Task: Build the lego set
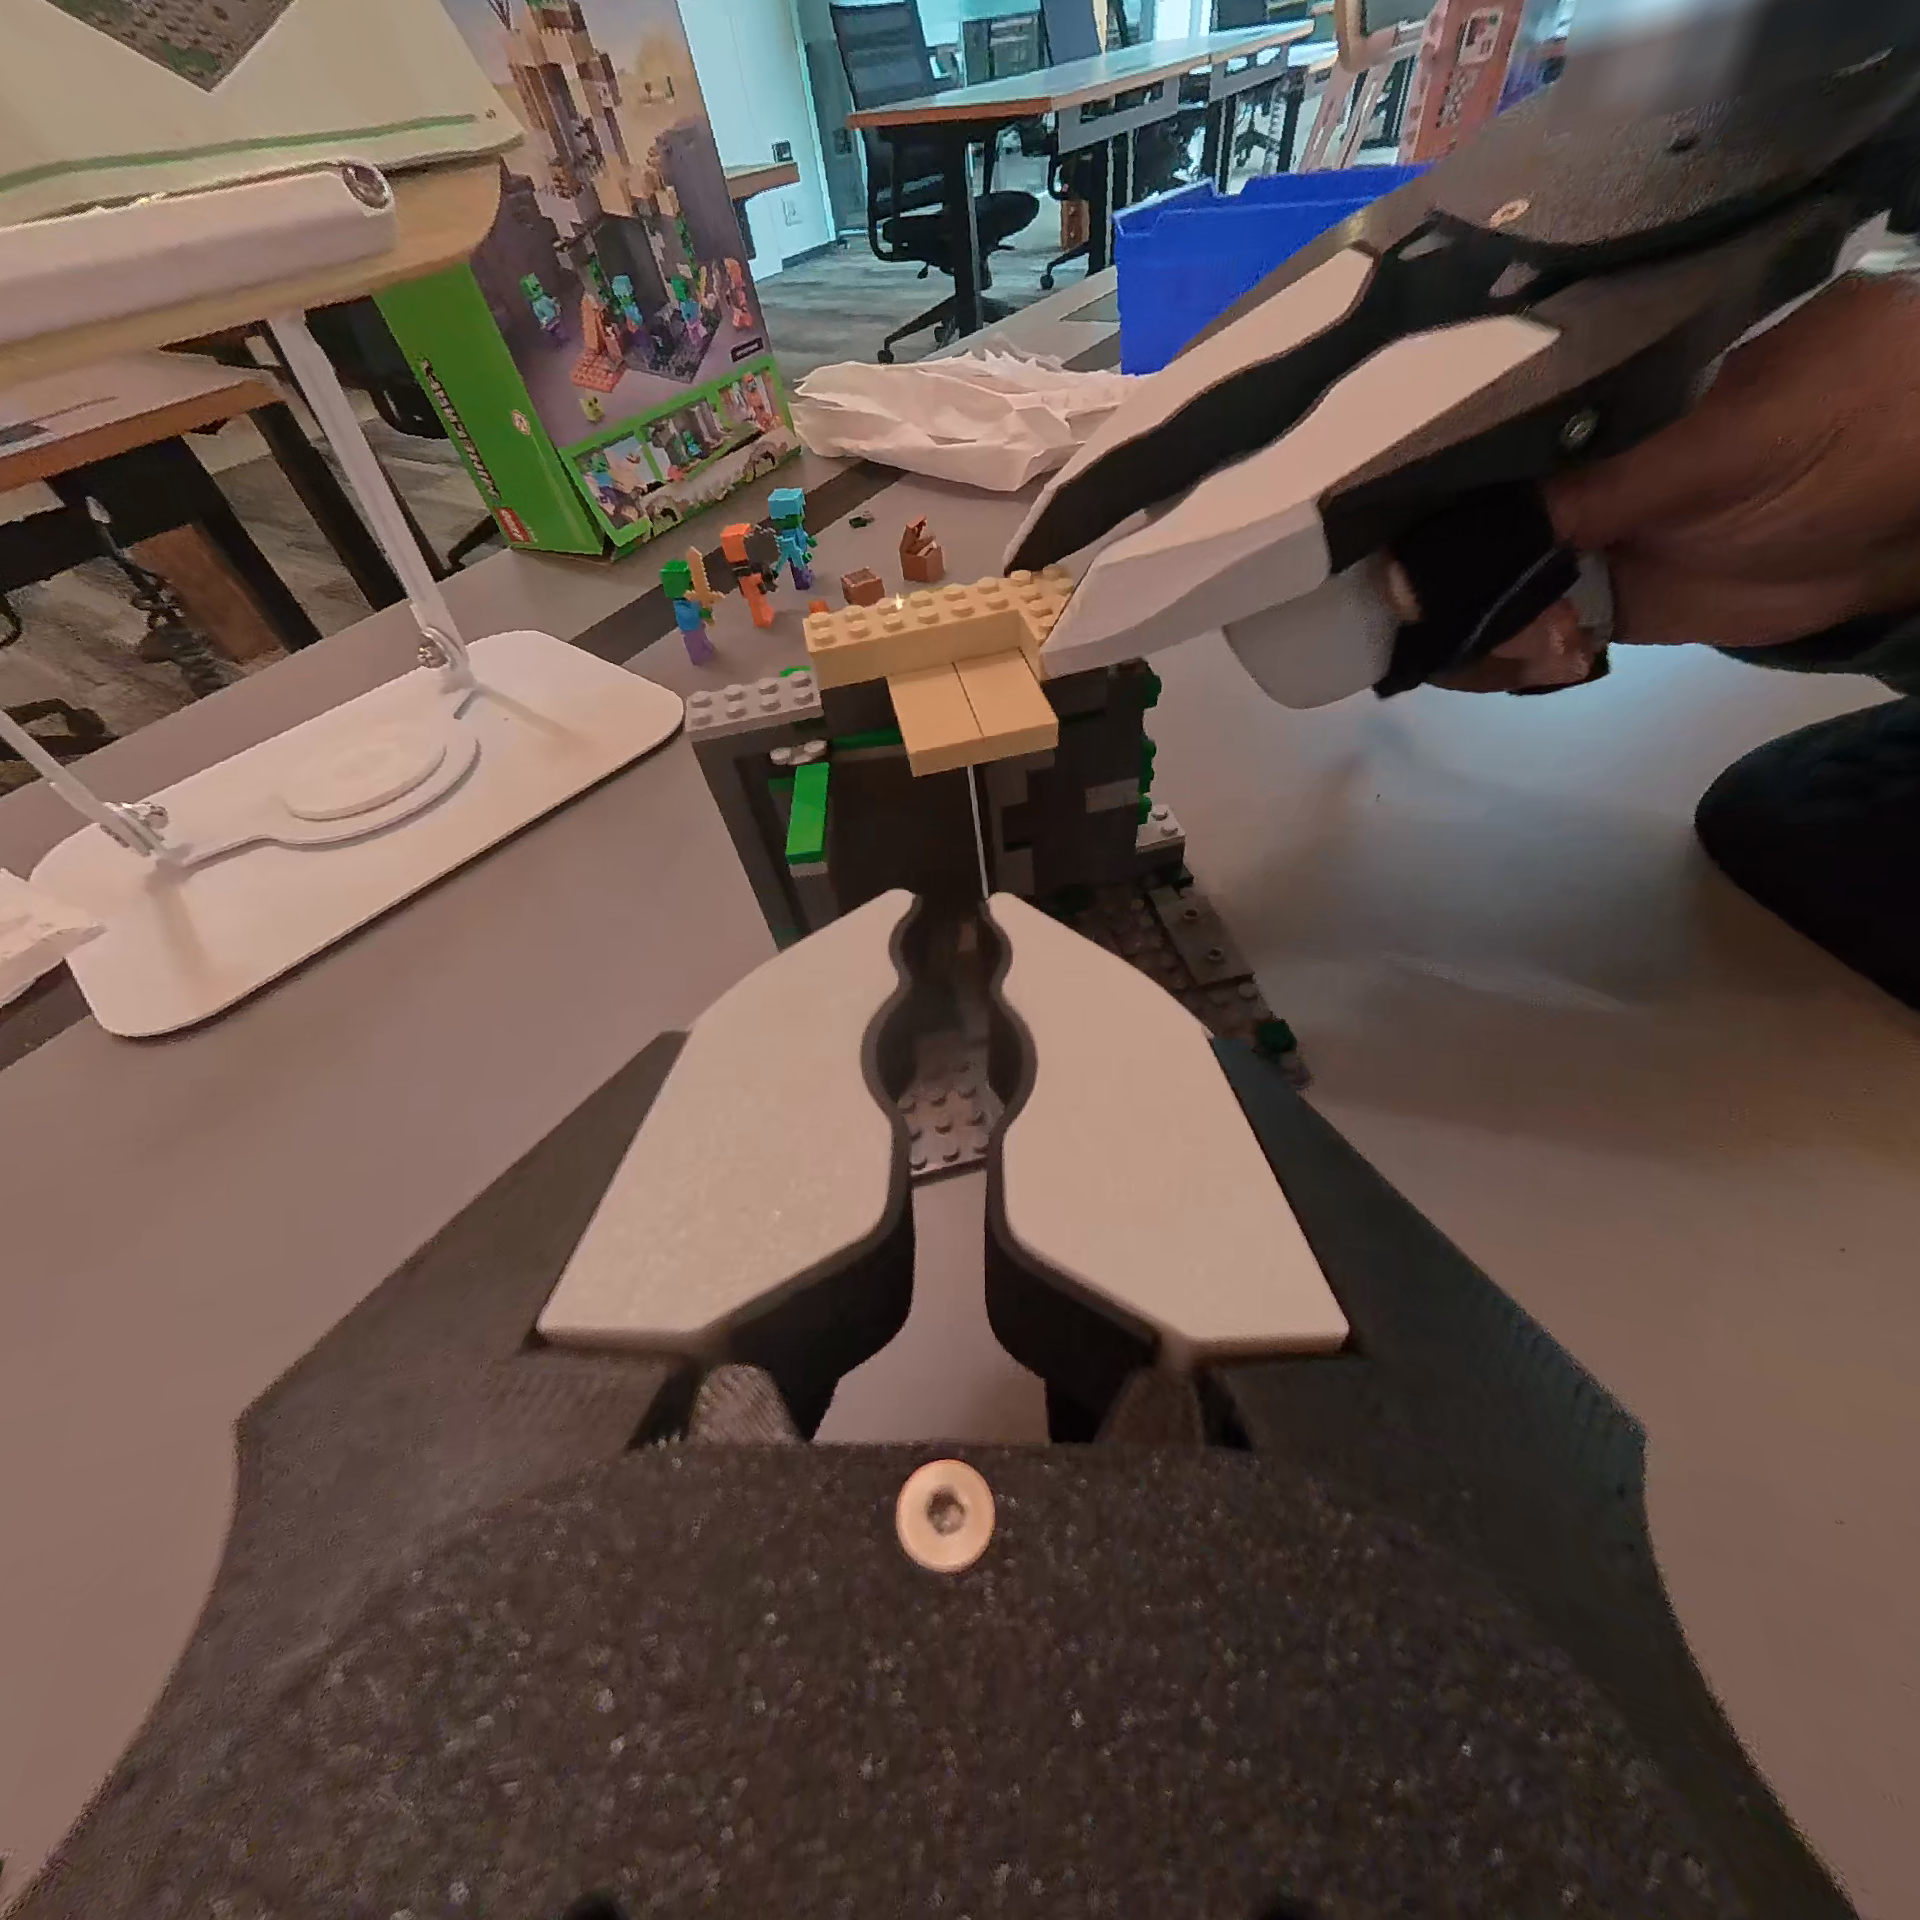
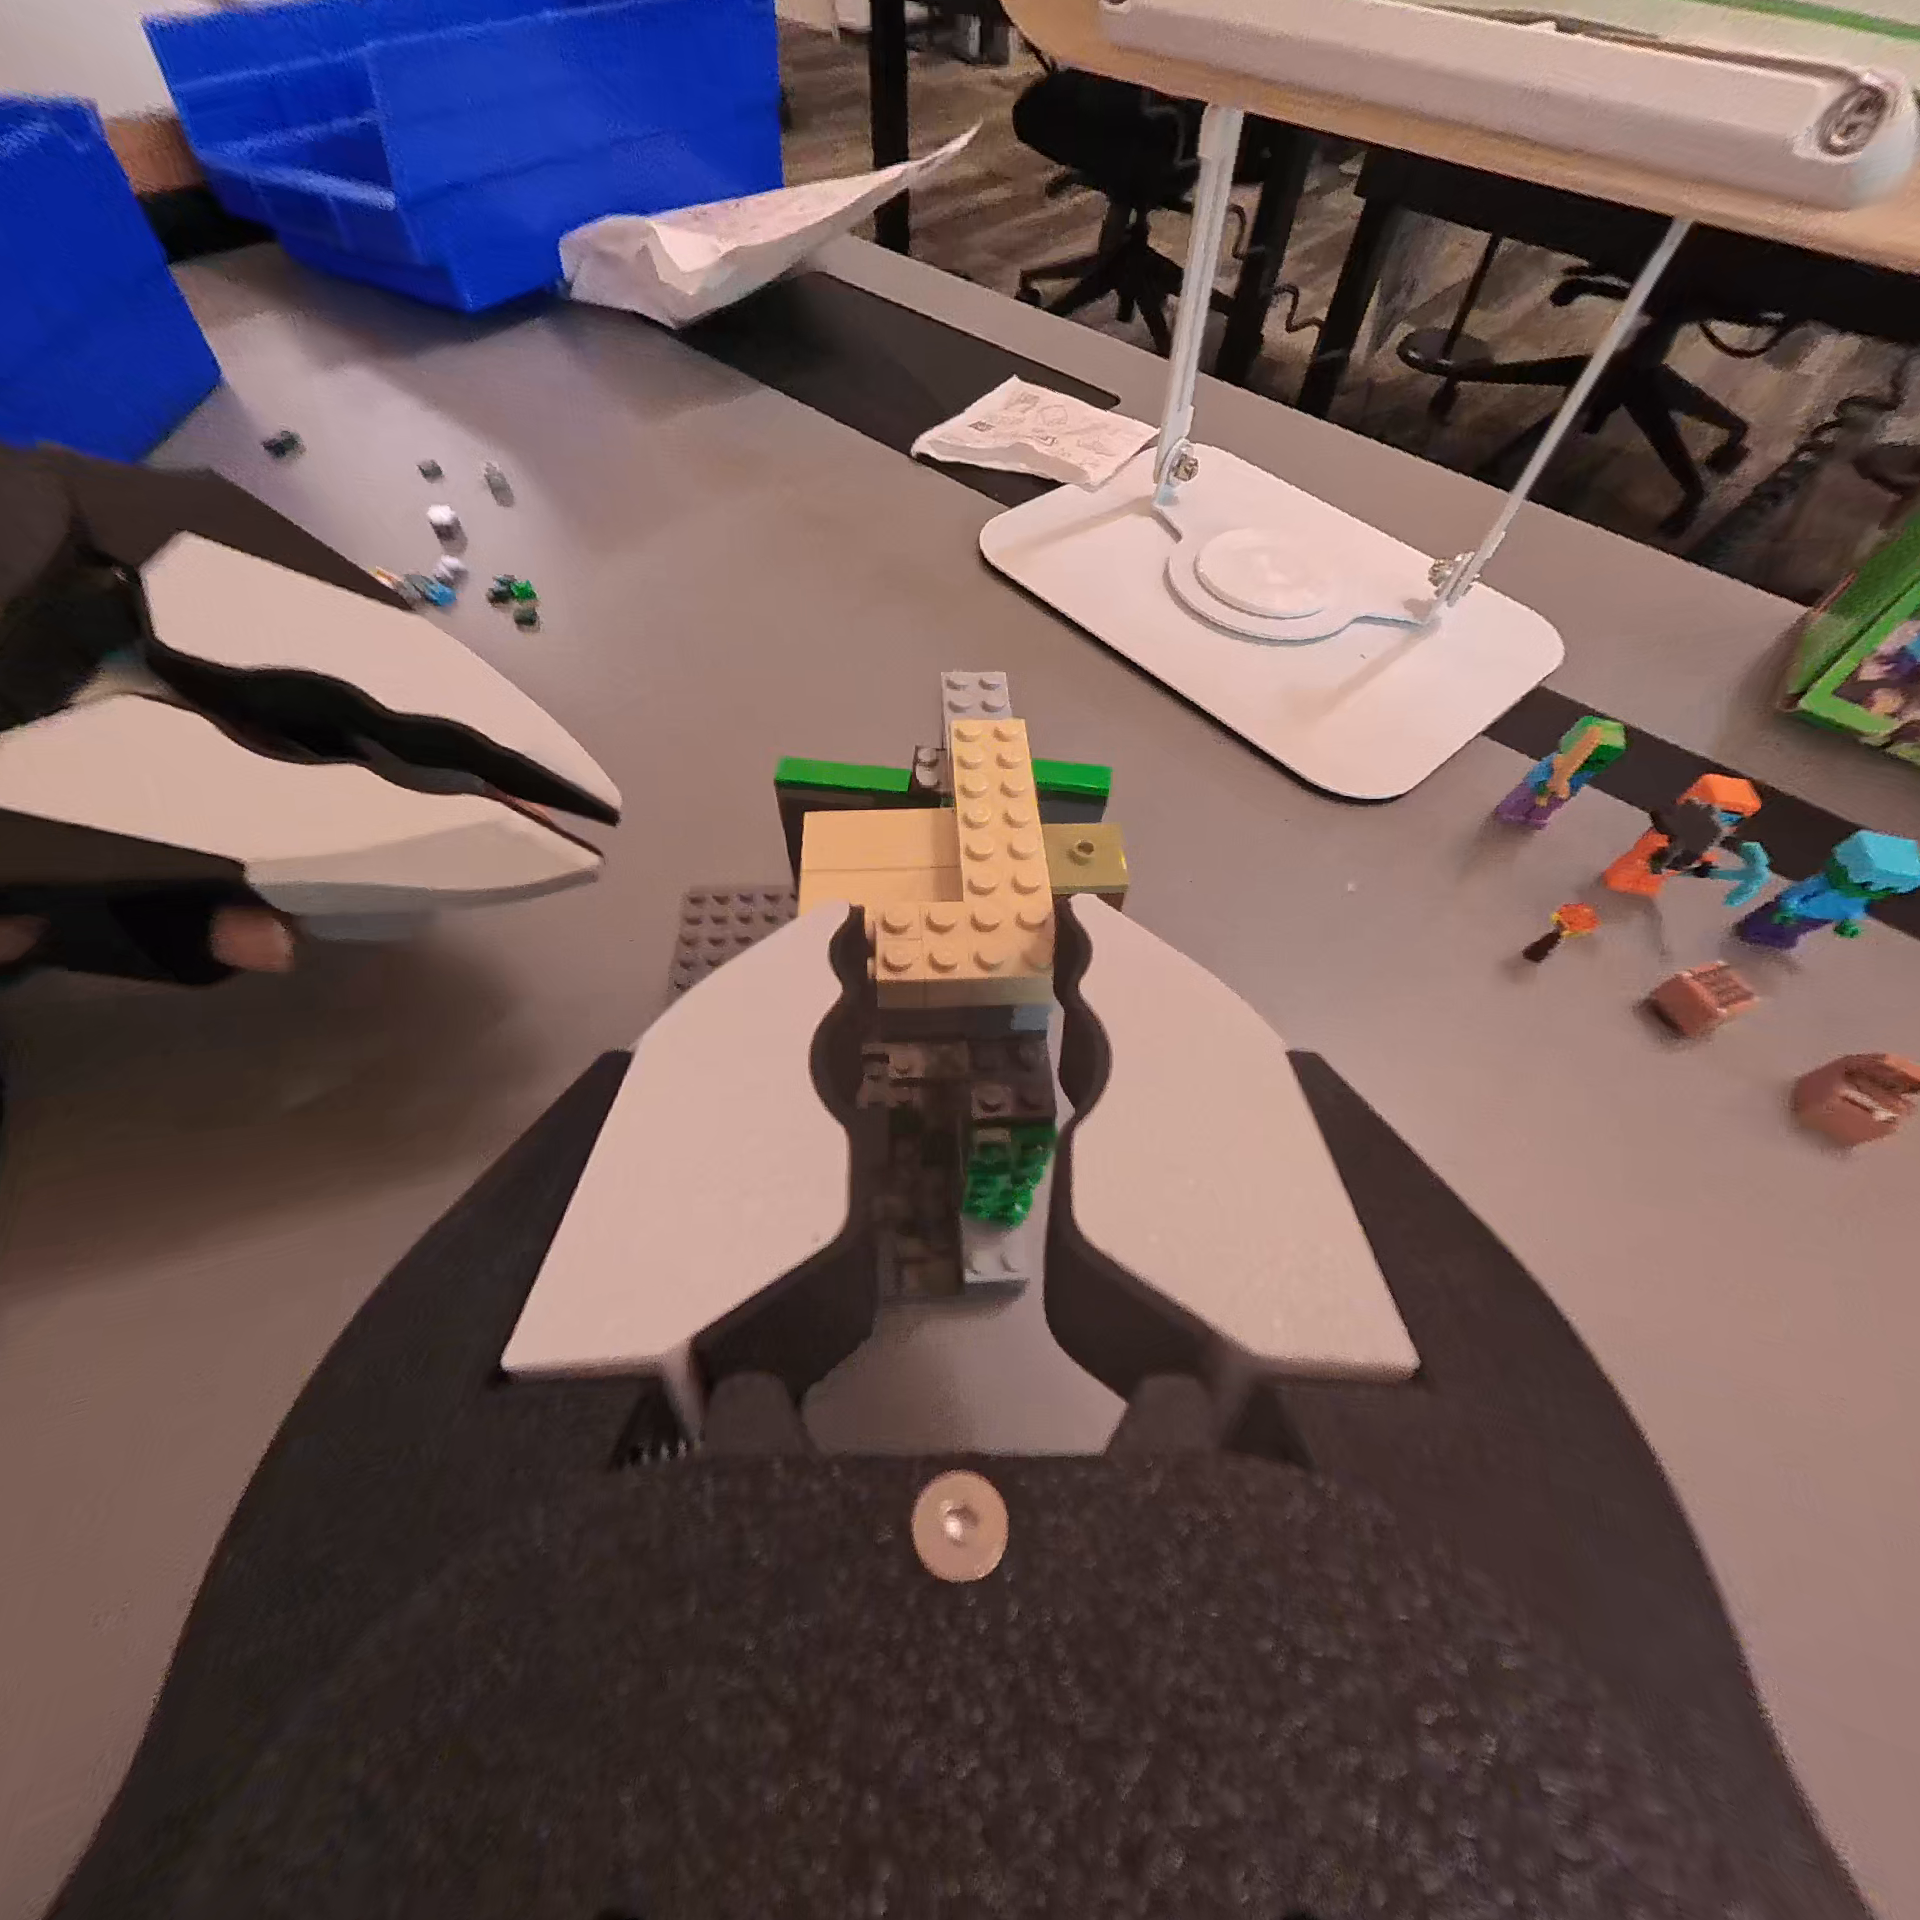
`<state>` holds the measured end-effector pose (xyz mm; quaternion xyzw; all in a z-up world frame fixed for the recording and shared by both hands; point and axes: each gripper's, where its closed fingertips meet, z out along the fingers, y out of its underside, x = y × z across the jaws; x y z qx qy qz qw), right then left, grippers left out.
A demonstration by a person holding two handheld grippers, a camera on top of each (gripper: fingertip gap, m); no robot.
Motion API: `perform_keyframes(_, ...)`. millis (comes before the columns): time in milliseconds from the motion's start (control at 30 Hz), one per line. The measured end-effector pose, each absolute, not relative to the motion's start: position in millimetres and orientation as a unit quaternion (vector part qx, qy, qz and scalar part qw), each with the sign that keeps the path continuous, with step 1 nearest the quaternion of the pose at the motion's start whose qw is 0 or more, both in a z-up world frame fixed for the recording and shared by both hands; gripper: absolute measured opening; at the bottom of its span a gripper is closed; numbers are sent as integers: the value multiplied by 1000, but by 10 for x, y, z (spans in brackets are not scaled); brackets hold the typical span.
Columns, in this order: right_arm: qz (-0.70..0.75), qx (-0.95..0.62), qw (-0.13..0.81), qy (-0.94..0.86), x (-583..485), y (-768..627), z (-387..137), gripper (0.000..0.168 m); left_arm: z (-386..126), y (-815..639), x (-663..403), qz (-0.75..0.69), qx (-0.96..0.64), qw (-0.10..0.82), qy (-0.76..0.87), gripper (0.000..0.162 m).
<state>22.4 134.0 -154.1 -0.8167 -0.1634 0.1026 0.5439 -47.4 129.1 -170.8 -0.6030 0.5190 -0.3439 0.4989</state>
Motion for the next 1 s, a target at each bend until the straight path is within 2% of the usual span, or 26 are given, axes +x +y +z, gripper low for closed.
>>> perform_keyframes(67,161,-793,571,-139,223,1302,-1399,47,-1724,1297,-475,-338,-603,500,521,8)
perform_keyframes(167,200,-770,587,-150,364,1224,-1259,48,-1725,1316,-478,-334,-604,505,518,8)
perform_keyframes(400,170,-795,517,-269,625,1063,-1770,52,-1757,1392,-473,-327,-612,515,503,13)
perform_keyframes(567,148,-824,472,-277,489,1071,-2061,40,-1737,1428,-496,-330,-616,520,490,13)
perform_keyframes(700,102,-844,465,-248,443,1095,-2105,16,-1750,1436,-507,-324,-618,521,492,13)
perform_keyframes(1000,79,-871,429,-224,178,948,-2165,17,-1744,1383,-487,-328,-606,520,505,12)
